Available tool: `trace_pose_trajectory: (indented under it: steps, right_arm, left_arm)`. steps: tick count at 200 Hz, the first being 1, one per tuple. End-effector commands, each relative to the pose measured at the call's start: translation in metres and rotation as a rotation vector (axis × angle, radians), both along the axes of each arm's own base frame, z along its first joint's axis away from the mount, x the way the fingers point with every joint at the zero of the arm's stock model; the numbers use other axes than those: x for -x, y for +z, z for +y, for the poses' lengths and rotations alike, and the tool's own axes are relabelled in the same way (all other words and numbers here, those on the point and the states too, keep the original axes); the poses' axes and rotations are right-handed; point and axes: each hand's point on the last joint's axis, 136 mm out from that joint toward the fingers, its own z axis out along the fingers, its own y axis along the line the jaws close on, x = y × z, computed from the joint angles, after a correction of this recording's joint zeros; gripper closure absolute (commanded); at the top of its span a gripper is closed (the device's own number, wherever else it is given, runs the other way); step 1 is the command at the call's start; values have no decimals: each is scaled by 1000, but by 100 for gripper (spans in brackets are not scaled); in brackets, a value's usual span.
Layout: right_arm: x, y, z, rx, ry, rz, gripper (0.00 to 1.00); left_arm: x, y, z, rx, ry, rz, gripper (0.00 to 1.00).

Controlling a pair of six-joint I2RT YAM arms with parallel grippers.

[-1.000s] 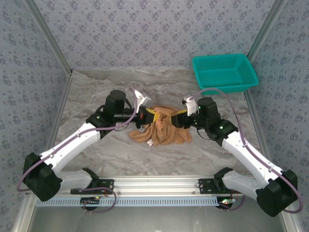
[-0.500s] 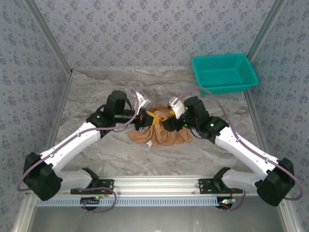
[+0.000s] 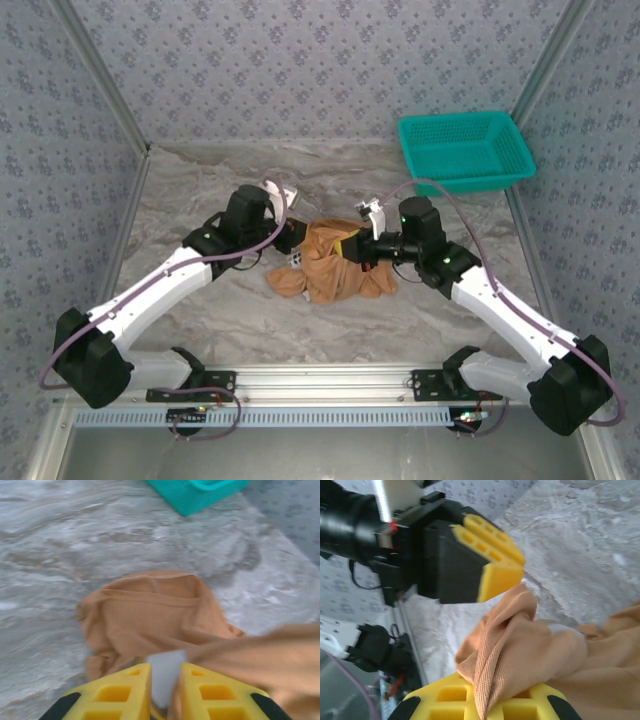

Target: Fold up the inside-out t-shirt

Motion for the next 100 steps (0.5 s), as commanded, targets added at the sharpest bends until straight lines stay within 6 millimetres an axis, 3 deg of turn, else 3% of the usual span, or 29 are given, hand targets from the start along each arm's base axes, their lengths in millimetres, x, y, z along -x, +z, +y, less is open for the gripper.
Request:
trace_pose_trajectory:
  steps: [1, 27, 56, 70, 100]
  right_arm:
    - [1, 26, 11, -172, 45, 41, 100]
    - [-10, 26, 12, -219, 10, 49, 100]
    - [-24, 18, 5, -212, -72, 63, 100]
    - [-28, 16, 4, -214, -93, 74, 100]
    - [-29, 14, 6, -223, -89, 88, 100]
  left_arm:
    - [0, 4, 13, -28, 83, 13, 67]
    - [19, 17, 15, 29, 69, 13, 53]
    - [47, 32, 13, 100, 18, 3, 49]
    - [60, 37, 7, 111, -28, -14, 53]
    - [75, 32, -20, 119, -185, 2, 75]
